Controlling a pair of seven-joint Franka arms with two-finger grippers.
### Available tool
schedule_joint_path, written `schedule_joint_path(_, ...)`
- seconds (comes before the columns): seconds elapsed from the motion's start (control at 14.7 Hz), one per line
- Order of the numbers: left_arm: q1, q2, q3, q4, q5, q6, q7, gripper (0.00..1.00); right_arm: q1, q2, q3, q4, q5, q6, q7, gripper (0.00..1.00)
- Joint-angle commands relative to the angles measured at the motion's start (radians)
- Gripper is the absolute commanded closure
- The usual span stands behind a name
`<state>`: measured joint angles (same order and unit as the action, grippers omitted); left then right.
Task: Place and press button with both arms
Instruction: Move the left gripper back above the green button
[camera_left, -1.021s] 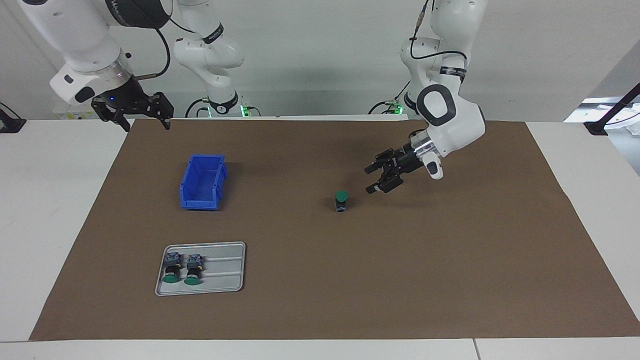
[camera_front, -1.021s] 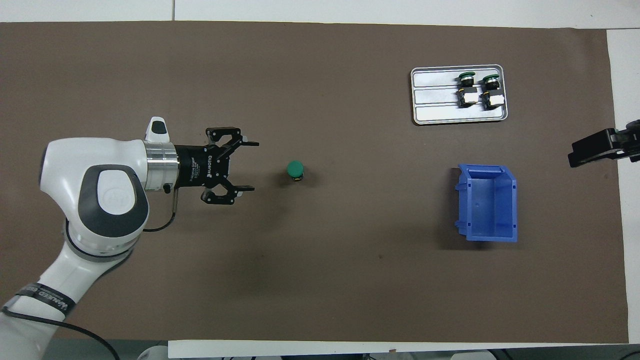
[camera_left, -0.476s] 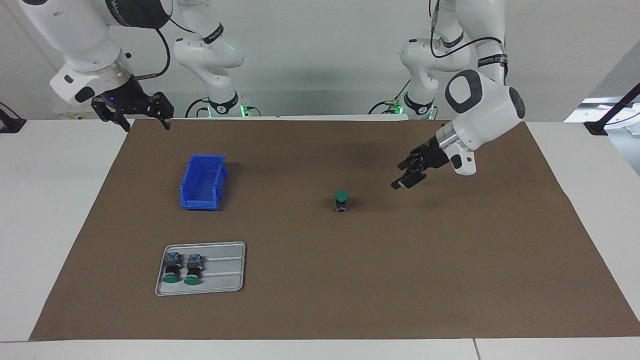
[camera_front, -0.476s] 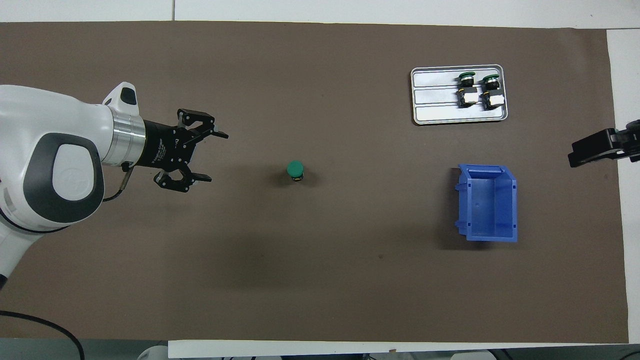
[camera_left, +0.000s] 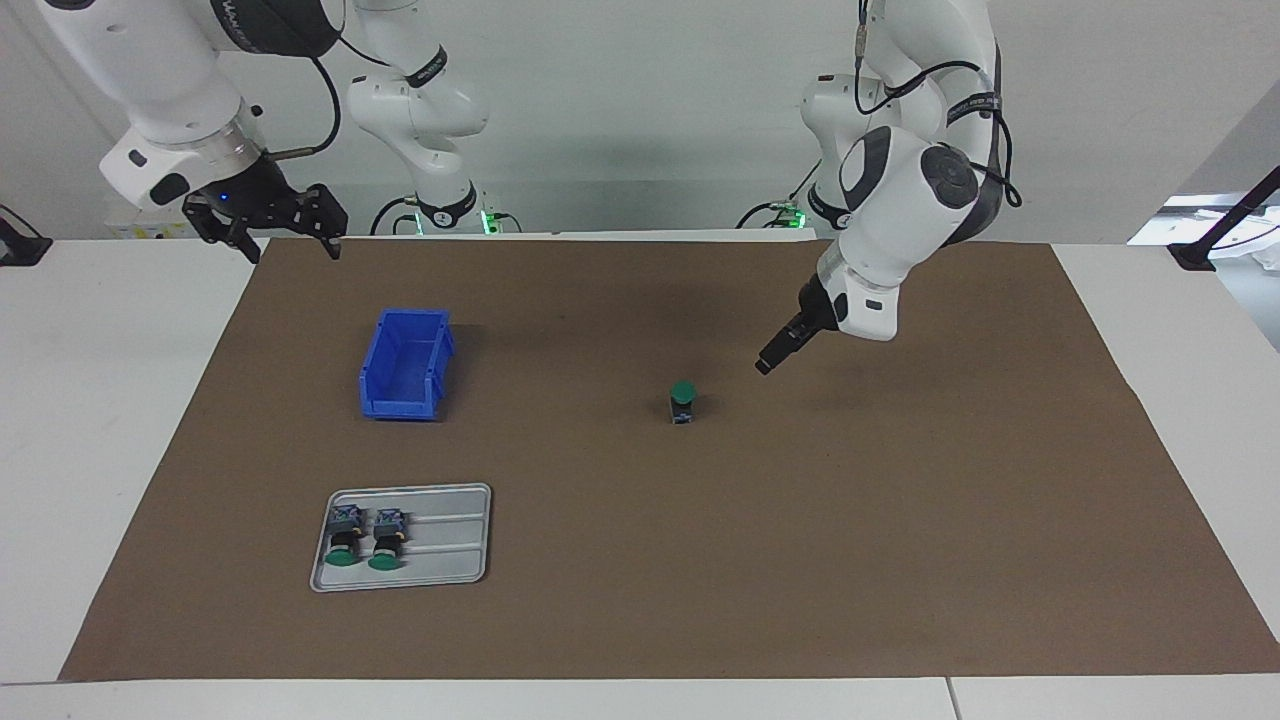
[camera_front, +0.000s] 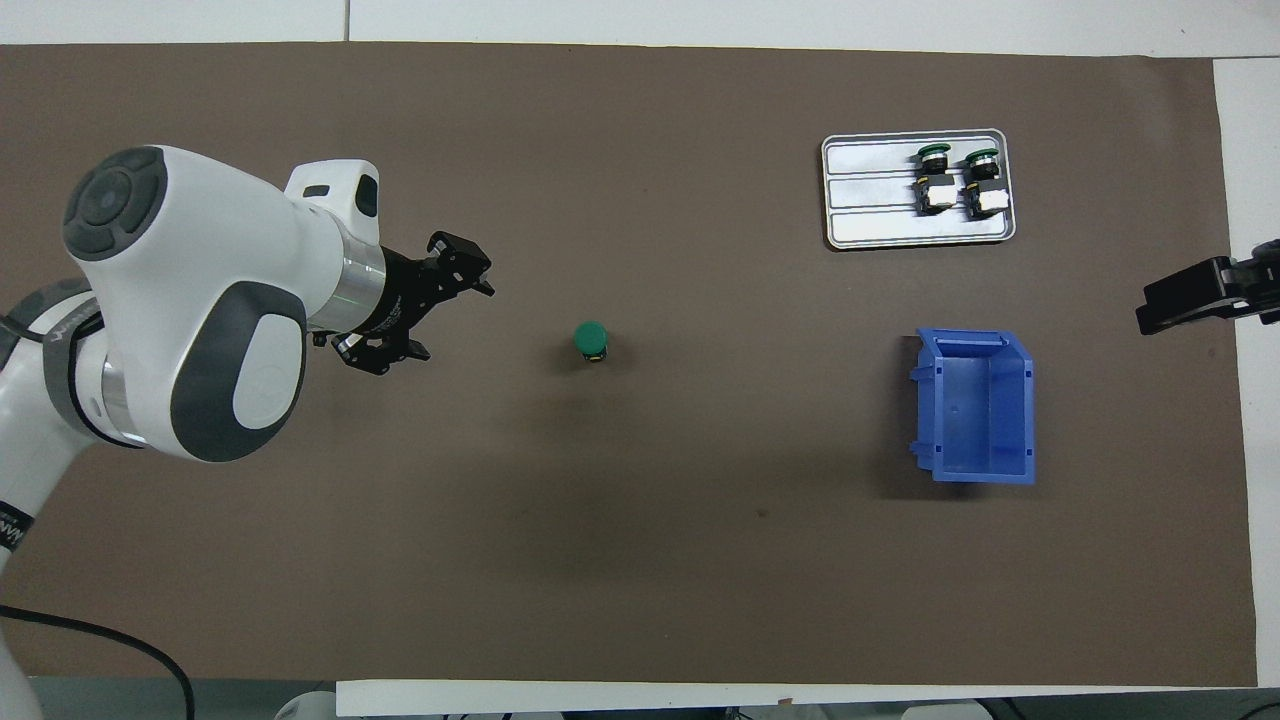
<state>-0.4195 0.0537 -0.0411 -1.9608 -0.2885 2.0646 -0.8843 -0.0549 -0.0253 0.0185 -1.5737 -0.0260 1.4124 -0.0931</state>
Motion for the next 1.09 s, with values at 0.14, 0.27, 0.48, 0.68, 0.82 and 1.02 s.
schedule_joint_path(0.14, -0.012, 0.015, 0.007, 0.057, 0.083, -0.032, 0.117, 0.01, -0.003, -0.022, 0.003, -0.026, 0.011, 0.0, 0.013, 0.01)
schedule_joint_path(0.27, -0.033, 0.017, 0.004, 0.077, 0.104, -0.073, 0.145, 0.05, -0.003, -0.024, 0.003, -0.026, 0.011, 0.0, 0.013, 0.01)
schedule_joint_path(0.48, -0.074, 0.06, 0.004, 0.13, 0.146, -0.099, 0.145, 0.3, -0.003, -0.022, 0.003, -0.026, 0.011, 0.0, 0.013, 0.01)
schedule_joint_path(0.68, -0.128, 0.144, 0.006, 0.226, 0.163, -0.118, 0.14, 0.46, -0.003, -0.022, 0.003, -0.026, 0.011, 0.0, 0.013, 0.01)
schedule_joint_path(0.82, -0.152, 0.164, 0.004, 0.25, 0.17, -0.117, 0.14, 0.62, -0.003, -0.022, 0.003, -0.026, 0.011, 0.0, 0.013, 0.01)
schedule_joint_path(1.02, -0.196, 0.262, 0.007, 0.365, 0.189, -0.161, 0.14, 0.82, -0.003, -0.022, 0.003, -0.026, 0.011, 0.0, 0.013, 0.01)
